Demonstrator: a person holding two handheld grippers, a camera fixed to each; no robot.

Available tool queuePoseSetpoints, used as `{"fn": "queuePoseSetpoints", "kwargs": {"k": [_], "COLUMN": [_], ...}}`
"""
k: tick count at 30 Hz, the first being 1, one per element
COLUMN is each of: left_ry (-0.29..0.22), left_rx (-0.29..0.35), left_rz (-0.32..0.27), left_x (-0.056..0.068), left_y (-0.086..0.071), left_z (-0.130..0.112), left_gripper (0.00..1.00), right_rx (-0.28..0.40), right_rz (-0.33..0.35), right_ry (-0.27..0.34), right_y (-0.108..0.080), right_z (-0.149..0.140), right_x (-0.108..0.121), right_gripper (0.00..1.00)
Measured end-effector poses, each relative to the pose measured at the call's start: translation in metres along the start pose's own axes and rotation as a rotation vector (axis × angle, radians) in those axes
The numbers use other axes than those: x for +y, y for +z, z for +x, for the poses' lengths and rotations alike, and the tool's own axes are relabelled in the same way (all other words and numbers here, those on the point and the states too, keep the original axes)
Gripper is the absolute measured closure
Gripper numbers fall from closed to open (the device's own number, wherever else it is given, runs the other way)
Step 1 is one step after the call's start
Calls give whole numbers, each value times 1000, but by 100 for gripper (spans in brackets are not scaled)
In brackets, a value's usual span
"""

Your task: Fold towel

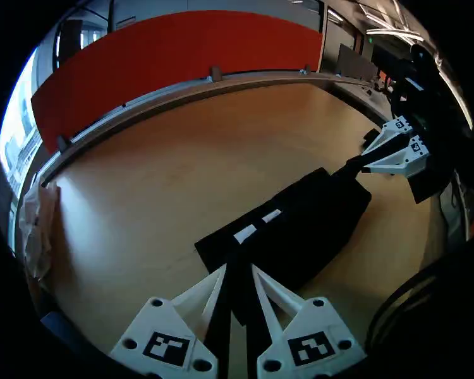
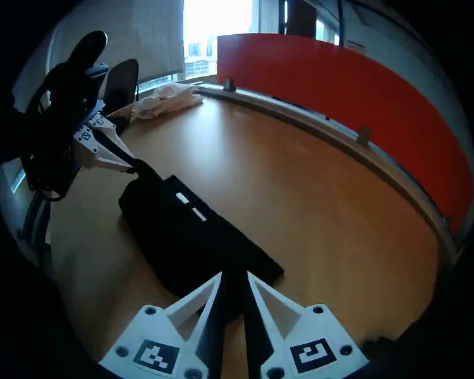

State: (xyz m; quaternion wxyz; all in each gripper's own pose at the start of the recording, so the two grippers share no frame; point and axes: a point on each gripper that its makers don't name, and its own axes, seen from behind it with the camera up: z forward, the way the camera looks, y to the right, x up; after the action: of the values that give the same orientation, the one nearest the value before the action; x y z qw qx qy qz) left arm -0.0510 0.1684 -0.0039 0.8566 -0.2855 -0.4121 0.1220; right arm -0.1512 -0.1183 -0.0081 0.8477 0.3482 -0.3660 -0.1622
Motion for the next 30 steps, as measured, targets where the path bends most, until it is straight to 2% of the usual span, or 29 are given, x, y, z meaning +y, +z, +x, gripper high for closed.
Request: {"fn": "queuePoseSetpoints", "kwargs": {"k": [14,20,30], "left_ry": [0,9,12], "left_rx": [-52,-58,-65], "left_rz": [19,40,60], "left_x": [-9,-14,-20], "left_y": [27,37,48], "left_z": [-14,-16,-17], "left_gripper": [87,77,75], "right_rx": [-46,-65,-75], "right_rz": [8,-6,-32], "right_ry": [20,26,37], "right_y": [21,28,38], "right_z": [-14,-22,-28], "right_x": [9,13,19], "right_gripper": [86,84,80]}}
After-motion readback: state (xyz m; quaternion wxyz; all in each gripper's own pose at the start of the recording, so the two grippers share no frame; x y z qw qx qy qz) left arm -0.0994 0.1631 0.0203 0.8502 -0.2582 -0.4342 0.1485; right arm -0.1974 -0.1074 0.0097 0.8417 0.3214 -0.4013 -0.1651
